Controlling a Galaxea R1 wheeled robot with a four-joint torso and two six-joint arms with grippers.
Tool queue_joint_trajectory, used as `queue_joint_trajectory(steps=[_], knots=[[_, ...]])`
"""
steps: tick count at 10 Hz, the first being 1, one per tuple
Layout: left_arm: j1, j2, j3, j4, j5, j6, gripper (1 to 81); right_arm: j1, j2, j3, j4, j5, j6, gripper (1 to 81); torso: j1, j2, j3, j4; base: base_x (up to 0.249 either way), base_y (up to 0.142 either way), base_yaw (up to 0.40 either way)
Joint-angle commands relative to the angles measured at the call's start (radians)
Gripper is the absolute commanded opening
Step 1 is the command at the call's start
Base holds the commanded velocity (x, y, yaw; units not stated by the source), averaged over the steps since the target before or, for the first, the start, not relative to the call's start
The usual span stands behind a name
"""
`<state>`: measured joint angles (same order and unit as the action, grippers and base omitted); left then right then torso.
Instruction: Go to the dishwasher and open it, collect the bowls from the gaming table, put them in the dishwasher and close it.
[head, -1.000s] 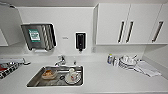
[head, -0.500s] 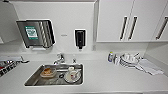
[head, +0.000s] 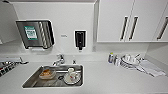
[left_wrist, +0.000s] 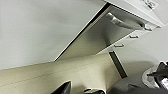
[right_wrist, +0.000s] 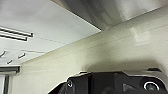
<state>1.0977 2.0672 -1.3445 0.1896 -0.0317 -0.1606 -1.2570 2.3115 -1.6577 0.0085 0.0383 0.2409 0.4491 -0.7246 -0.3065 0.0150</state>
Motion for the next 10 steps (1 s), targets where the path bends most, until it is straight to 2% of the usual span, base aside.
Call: queue_joint_trajectory(steps=[1,3,4,5,7,10], knots=[[-0.097,-0.146,0.160,0.023,0.018,0.007,81.1,0.099,-0.056,0.041,0.013,-0.037,0.032,81.1,0.061,-0.095,0.000,0.000,0.000,0.000,0.000],[-0.094,-0.185,0.200,0.039,0.016,0.007,81.1,0.101,-0.057,0.035,0.013,-0.038,0.034,81.1,0.104,-0.163,0.000,0.000,0.000,0.000,0.000],[-0.098,-0.189,0.229,0.039,0.016,0.006,81.1,0.104,-0.057,0.035,0.013,-0.040,0.034,81.1,0.124,-0.195,-0.027,0.000,0.000,0.000,0.000],[-0.107,-0.194,0.257,0.041,0.018,0.007,81.1,0.106,-0.062,0.036,0.013,-0.040,0.035,81.1,0.148,-0.233,-0.093,0.000,0.000,0.000,0.000],[-0.117,-0.206,0.274,0.047,0.019,0.007,81.1,0.112,-0.074,0.047,0.013,-0.043,0.048,81.1,0.179,-0.283,-0.115,0.000,0.000,0.000,0.000],[-0.117,-0.217,0.266,0.047,0.016,0.007,81.1,0.121,-0.085,0.061,0.013,-0.043,0.052,81.1,0.240,-0.379,-0.205,0.000,0.000,0.000,0.000]])
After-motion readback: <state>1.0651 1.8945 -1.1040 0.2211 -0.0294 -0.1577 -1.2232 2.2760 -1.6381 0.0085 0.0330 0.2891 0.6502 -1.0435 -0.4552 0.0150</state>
